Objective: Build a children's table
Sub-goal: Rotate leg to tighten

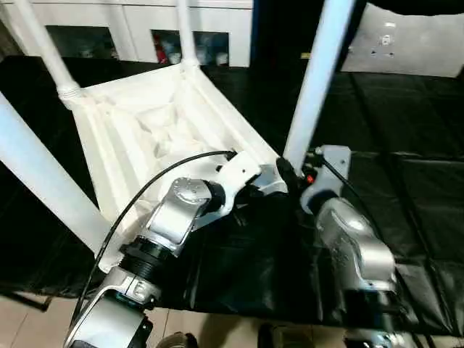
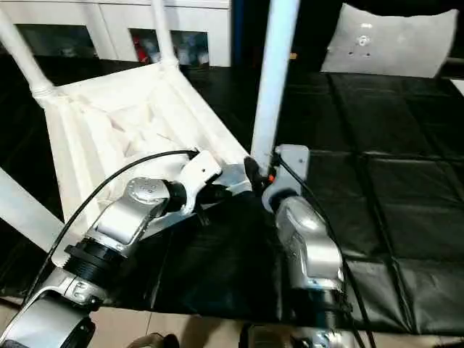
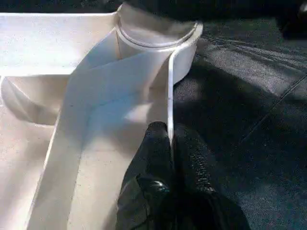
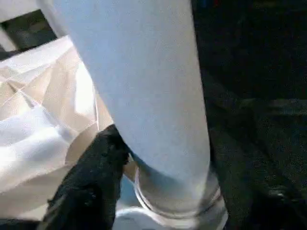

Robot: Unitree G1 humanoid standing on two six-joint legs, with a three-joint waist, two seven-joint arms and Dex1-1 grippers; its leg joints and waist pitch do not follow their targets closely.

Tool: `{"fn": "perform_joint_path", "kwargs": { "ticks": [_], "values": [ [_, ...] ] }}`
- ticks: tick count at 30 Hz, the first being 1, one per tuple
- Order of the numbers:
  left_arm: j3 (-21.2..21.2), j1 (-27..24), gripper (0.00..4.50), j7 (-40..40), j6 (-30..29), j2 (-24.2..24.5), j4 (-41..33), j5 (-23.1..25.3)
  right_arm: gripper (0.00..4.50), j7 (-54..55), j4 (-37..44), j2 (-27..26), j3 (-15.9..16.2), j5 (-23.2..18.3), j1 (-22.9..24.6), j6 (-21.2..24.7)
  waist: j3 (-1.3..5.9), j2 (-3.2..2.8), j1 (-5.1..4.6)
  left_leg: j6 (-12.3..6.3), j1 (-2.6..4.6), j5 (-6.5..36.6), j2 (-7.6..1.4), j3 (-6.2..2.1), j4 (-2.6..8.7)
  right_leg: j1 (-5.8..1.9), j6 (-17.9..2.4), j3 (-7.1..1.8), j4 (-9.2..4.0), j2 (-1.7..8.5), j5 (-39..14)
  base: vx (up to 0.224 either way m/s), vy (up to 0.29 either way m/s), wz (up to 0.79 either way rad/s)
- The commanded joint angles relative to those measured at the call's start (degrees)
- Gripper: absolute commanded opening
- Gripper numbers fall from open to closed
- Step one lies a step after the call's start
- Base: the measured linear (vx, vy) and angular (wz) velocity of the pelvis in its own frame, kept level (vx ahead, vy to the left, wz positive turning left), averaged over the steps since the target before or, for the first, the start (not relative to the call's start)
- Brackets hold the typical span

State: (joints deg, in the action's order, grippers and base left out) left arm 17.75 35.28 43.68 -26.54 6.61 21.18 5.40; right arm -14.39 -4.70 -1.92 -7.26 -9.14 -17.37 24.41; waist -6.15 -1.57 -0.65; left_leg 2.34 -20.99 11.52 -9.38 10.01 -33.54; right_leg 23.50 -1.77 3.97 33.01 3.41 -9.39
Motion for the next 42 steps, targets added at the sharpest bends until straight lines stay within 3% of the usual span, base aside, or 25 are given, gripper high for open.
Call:
{"fn": "perform_joint_path", "kwargs": {
  "ticks": [1,2,4,6,7,9,11,14,15,23,31,33,37,38,41,42],
  "values": [
    [1.55,-0.16,0.0,2.66,3.0,-0.83,-2.75,-2.02,3.24,-2.4,-2.1,0.49,2.05,-0.04,2.13,1.56,3.21,0.21,0.22,-5.13,0.13,8.13,-3.37,-1.39,4.11,-2.99,-11.21,-3.31,-4.31,5.0,-14.8,0.0,0.0,0.0],
    [1.55,-0.18,0.0,2.72,3.06,-0.78,-2.75,-2.02,3.29,-2.52,-2.08,0.63,2.04,-0.03,2.18,1.5,3.25,0.23,0.34,-5.65,0.08,7.14,-3.3,-1.31,4.05,-3.08,-11.67,-3.28,-4.17,5.0,-13.43,0.0,0.0,0.0],
    [1.52,-0.95,0.0,5.26,4.81,1.82,-2.98,-2.1,3.37,-8.69,-0.81,7.04,1.15,-0.44,4.25,-1.39,3.45,0.22,0.63,-6.3,-0.06,6.11,-3.26,-1.29,3.89,-3.38,-12.06,-3.24,-3.95,5.01,-11.41,0.0,0.0,0.0],
    [1.48,-1.14,0.0,5.81,4.67,2.45,-3.17,-2.17,3.61,-10.46,-0.49,8.64,0.77,-0.96,4.65,-2.1,3.54,0.25,0.95,-7.35,-0.07,4.9,-3.36,-1.19,3.76,-3.54,-12.83,-3.31,-3.68,5.04,-8.91,0.0,0.0,0.0],
    [1.88,-1.28,0.0,7.59,5.47,4.13,-3.11,-2.13,3.68,-15.11,-0.23,12.83,-0.42,-2.34,4.97,-3.78,3.91,0.85,0.96,-8.41,-0.21,3.76,-3.3,-1.06,3.55,-3.74,-13.56,-3.3,-3.42,5.03,-6.76,0.0,0.0,0.0],
    [2.13,-1.25,0.0,8.36,6.18,4.86,-2.91,-2.1,3.8,-17.49,-0.17,14.85,-0.92,-3.11,5.11,-4.61,3.9,0.67,1.18,-9.72,-0.37,2.37,-3.3,-1.13,3.37,-3.76,-14.24,-3.2,-3.15,5.03,-5.44,0.0,0.0,0.0],
    [2.13,-1.37,0.0,9.5,6.62,5.82,-3.06,-2.23,4.05,-22.05,0.03,18.04,-1.4,-4.16,5.6,-5.57,3.73,0.68,1.27,-10.2,-0.3,3.32,-3.4,-1.08,3.35,-3.63,-14.1,-3.02,-3.55,5.11,-8.18,0.0,0.0,0.0],
    [2.21,-1.55,0.0,11.44,7.19,7.14,-3.25,-2.56,4.13,-29.96,0.55,23.71,0.32,-4.29,7.16,-6.76,3.69,0.66,1.58,-9.45,-0.05,5.46,-3.44,-1.01,3.34,-3.57,-12.96,-2.99,-4.02,4.96,-13.08,0.0,0.0,0.0],
    [2.51,-1.57,0.0,12.72,8.22,7.88,-2.91,-2.76,4.37,-34.61,0.81,26.52,1.29,-5.22,8.14,-8.08,3.71,0.73,1.58,-9.39,-0.15,5.42,-3.46,-1.03,3.37,-3.58,-12.88,-3.02,-3.99,4.97,-13.22,0.0,0.0,0.0],
    [3.29,-1.63,0.0,17.69,11.45,10.32,-2.37,-4.04,4.46,-42.0,0.83,30.36,1.37,-8.64,7.56,-10.32,4.27,0.62,1.97,-10.01,-0.07,4.45,-3.6,-1.18,3.13,-3.47,-13.01,-2.81,-3.81,4.94,-12.86,0.0,0.0,0.0],
    [5.87,-4.09,0.0,26.44,16.71,14.21,-5.3,-5.75,4.46,-49.26,0.62,32.65,5.3,-9.59,5.85,-9.12,4.95,0.4,3.48,-11.04,0.3,0.86,-4.03,-1.14,2.77,-3.52,-15.38,-2.89,-2.54,5.0,-6.72,0.0,0.0,0.0],
    [6.32,-4.42,0.0,27.62,17.22,14.9,-5.71,-5.91,4.19,-52.4,1.24,33.17,6.72,-11.07,5.75,-7.79,4.94,0.29,3.76,-11.23,0.29,1.13,-4.15,-1.05,2.73,-3.52,-15.6,-2.86,-2.5,5.0,-6.64,0.0,0.0,0.0],
    [7.11,-4.52,0.0,31.14,18.73,16.61,-6.29,-6.44,3.99,-56.41,-1.34,33.85,8.8,-11.09,3.23,-7.97,4.82,0.34,4.22,-9.72,0.31,3.08,-4.12,-1.05,2.77,-3.38,-15.21,-2.83,-2.72,5.11,-9.42,0.0,0.0,0.0],
    [7.17,-4.54,0.0,31.46,18.87,16.76,-6.37,-6.46,3.7,-56.64,-1.69,33.88,8.92,-11.06,2.94,-7.99,4.8,0.42,4.04,-8.95,0.17,3.77,-4.03,-1.05,2.83,-3.53,-14.69,-2.88,-2.85,5.15,-10.9,0.0,0.0,0.0],
    [7.43,-4.59,0.0,32.74,19.5,17.44,-6.64,-6.48,3.65,-57.77,-3.57,33.99,9.44,-10.93,1.4,-8.08,4.64,0.41,4.02,-7.29,0.46,5.98,-3.96,-0.92,2.88,-3.36,-13.75,-2.97,-3.26,5.08,-14.5,0.0,0.0,0.0],
    [7.62,-4.58,0.0,33.28,19.75,17.82,-6.74,-6.48,3.45,-58.59,-4.6,34.06,9.77,-10.97,0.48,-7.94,4.71,0.62,4.01,-6.99,0.43,5.86,-3.9,-0.94,2.87,-3.44,-13.52,-2.99,-3.18,5.11,-14.66,0.0,0.0,0.0]
  ]
}}
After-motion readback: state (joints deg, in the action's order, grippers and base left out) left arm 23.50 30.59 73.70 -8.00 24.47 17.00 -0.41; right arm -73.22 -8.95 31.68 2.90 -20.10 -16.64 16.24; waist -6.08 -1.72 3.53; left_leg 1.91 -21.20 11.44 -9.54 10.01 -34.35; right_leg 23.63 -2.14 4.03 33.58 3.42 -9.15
